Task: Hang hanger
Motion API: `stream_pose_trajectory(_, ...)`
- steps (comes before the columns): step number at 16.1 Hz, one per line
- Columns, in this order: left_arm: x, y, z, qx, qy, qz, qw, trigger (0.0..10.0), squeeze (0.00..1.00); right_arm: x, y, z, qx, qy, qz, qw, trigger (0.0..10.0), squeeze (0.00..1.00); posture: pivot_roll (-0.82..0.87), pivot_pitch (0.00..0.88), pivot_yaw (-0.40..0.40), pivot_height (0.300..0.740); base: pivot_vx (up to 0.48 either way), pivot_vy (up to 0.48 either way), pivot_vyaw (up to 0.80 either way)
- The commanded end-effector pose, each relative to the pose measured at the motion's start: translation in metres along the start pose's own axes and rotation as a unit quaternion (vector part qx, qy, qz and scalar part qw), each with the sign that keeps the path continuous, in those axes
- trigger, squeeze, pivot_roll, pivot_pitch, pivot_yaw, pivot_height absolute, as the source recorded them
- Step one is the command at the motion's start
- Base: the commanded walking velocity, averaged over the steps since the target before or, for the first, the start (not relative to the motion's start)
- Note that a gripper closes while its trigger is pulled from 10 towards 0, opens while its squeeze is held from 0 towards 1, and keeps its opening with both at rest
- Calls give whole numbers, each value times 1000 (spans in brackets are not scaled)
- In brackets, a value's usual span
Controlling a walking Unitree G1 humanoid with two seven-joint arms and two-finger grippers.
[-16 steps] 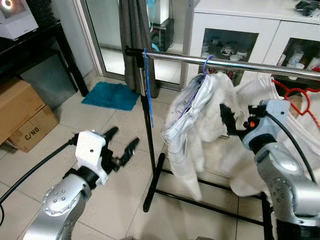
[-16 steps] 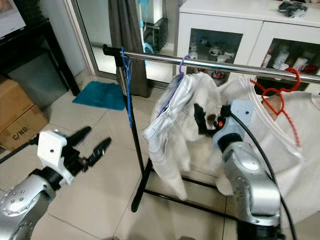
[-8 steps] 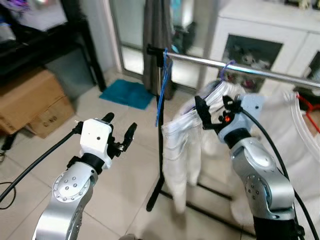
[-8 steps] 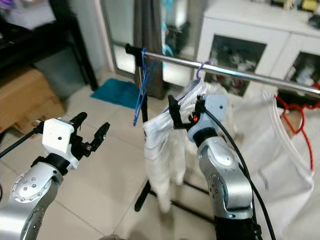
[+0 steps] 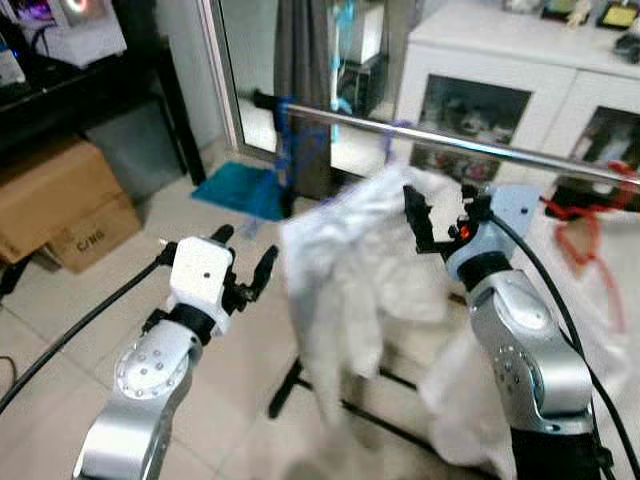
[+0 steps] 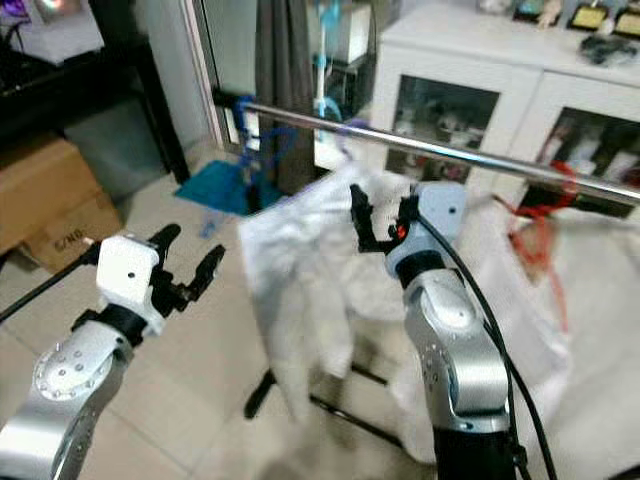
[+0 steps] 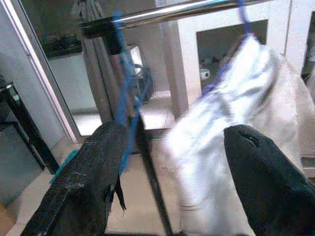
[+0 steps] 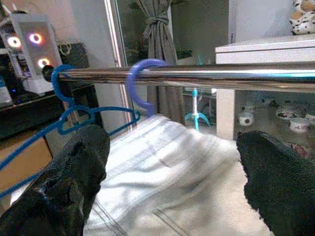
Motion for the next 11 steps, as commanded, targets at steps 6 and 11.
stream_pose_trajectory(6,-1,-6,12,12,-43,-20,999,10000,0,-2,8,16,-8,-38,7,999,10000,0,-121,0,62,740,0,-226,0)
stream_pose_trajectory(11,-11,-13,32,9,-153,-57,987,10000,0,11,-20,33,-37,-71,-96,992,10000,1000,-122,0,69,740,0,0,0)
Point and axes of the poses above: a point about 5 cm out from each wrist's last joint towards the gripper, its own x axis pointing out of the wrist towards the gripper, its own y axis along the axis of the wrist's last joint, z = x × y, the point moved 6 cm from there along x, pointing out of the wrist towards the gripper, and after that the axes turned 14 degrees about -x, right-handed, at the moved point
